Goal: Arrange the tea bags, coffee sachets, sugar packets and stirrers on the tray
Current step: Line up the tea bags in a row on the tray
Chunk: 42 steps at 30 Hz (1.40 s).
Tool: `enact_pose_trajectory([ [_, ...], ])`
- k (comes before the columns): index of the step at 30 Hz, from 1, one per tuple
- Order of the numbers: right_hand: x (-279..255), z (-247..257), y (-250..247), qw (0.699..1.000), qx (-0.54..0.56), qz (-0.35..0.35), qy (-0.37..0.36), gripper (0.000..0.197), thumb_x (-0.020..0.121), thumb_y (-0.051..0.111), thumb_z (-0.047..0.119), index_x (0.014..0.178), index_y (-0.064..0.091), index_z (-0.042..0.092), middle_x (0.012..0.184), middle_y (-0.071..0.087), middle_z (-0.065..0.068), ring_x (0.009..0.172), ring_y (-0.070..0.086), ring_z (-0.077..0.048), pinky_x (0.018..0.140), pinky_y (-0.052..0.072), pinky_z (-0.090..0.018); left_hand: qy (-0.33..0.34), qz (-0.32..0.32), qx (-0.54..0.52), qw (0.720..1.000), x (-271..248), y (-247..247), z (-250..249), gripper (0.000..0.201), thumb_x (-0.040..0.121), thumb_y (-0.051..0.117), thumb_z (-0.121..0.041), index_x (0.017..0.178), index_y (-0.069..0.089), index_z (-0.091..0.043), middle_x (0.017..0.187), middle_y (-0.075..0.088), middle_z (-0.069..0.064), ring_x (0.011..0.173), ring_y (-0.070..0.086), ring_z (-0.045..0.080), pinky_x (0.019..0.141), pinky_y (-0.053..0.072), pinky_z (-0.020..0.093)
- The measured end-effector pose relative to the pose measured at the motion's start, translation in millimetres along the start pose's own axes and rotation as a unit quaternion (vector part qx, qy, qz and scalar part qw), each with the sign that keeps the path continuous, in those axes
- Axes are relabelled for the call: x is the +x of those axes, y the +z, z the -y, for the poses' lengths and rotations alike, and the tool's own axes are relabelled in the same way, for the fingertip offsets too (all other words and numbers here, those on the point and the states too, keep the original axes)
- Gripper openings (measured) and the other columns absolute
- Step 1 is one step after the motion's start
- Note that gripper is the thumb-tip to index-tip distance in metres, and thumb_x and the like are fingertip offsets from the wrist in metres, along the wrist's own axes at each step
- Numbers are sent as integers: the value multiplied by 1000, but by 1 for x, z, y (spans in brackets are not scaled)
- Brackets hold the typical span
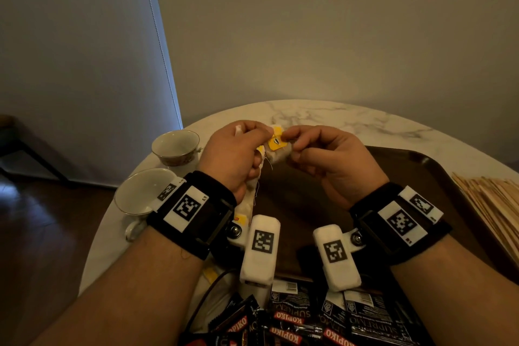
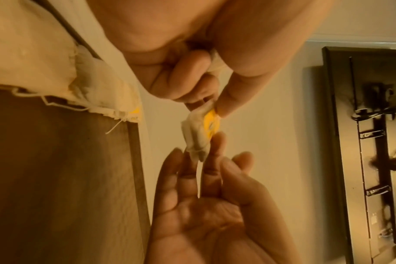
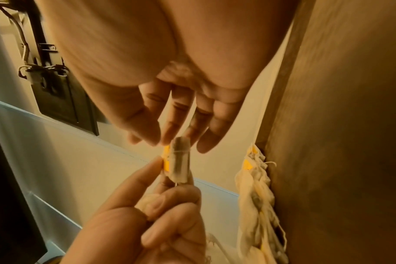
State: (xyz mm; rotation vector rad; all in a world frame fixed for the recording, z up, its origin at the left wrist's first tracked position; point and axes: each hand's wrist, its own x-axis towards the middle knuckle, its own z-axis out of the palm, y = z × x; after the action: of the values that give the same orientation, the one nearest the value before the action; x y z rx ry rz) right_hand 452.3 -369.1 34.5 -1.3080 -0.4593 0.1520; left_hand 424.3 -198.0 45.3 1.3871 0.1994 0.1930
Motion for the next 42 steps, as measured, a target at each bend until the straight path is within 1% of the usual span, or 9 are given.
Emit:
enact_pose_trajectory([
  [3, 2, 2, -1, 999, 21, -24, 34, 18, 87, 67, 3, 103, 69, 11, 117, 71, -9, 108, 70, -26, 90, 59, -43, 37, 2, 10, 999, 0, -2, -2, 10, 95, 68, -12, 86, 69, -17, 65, 54, 1, 47, 37, 9, 38, 27, 20],
  [7, 3, 2, -4, 996, -24, -10, 89, 40, 74, 76, 27, 112, 71, 18, 119, 74, -7, 111, 70, -21, 91, 59, -41, 74, 26, 6, 997, -4, 0, -4, 7, 94, 71, -12, 88, 70, -15, 68, 57, 4, 47, 37, 10, 38, 28, 20],
  [13, 2, 4, -2, 995, -50, -26, 84, 16, 90, 69, 7, 105, 70, 11, 113, 75, -11, 107, 71, -24, 91, 58, -40, 105, 21, 51, 993, 0, 1, 4, 7, 95, 71, -15, 88, 70, -17, 59, 59, -9, 45, 46, 4, 40, 34, 14],
  [19, 1, 10, 0, 992, -70, -78, 64, 7, 91, 72, 19, 95, 75, 14, 105, 77, -11, 104, 72, -30, 87, 59, -38, 85, 23, 39, 995, 2, 0, 4, 7, 97, 69, -17, 90, 69, -19, 79, 60, 7, 49, 42, 9, 39, 31, 18],
  [27, 0, 30, 8, 976, -206, -58, 38, 12, 88, 77, 15, 98, 75, 10, 93, 77, -8, 79, 70, -17, 73, 60, -29, 73, 20, 56, 996, -6, 2, -2, 5, 95, 72, -19, 90, 71, -20, 65, 58, -4, 50, 43, 8, 41, 33, 20],
  [30, 1, 36, 10, 976, -188, -85, 63, 11, 87, 77, 8, 97, 73, 6, 96, 76, -14, 65, 67, -13, 60, 58, -25, 43, -2, 37, 998, -9, 1, -12, 5, 94, 69, -14, 96, 67, -19, 73, 59, -1, 53, 43, 9, 42, 32, 21],
  [34, -2, 33, 16, 976, -122, -103, 146, 18, 86, 77, 0, 101, 68, 5, 103, 75, -18, 71, 73, -19, 66, 63, -34, 24, -79, -56, 995, -15, -6, -33, 28, 88, 53, 0, 115, 52, -6, 89, 61, 9, 53, 47, 11, 42, 33, 25],
  [39, -11, 18, 37, 964, -126, -66, 224, 25, 86, 74, -5, 107, 64, 7, 104, 74, -16, 84, 75, -27, 74, 64, -38, 43, -81, -92, 992, -37, -26, -50, 25, 77, 38, 10, 95, 47, -5, 86, 58, 13, 56, 47, 14, 46, 38, 27],
  [42, -12, 6, 47, 951, -166, -48, 257, 28, 86, 74, -4, 110, 64, 6, 100, 74, -14, 80, 73, -25, 72, 64, -36, 36, -67, -84, 994, -48, -37, -55, 23, 76, 35, 14, 77, 46, -6, 81, 49, 11, 60, 48, 16, 48, 43, 28],
])
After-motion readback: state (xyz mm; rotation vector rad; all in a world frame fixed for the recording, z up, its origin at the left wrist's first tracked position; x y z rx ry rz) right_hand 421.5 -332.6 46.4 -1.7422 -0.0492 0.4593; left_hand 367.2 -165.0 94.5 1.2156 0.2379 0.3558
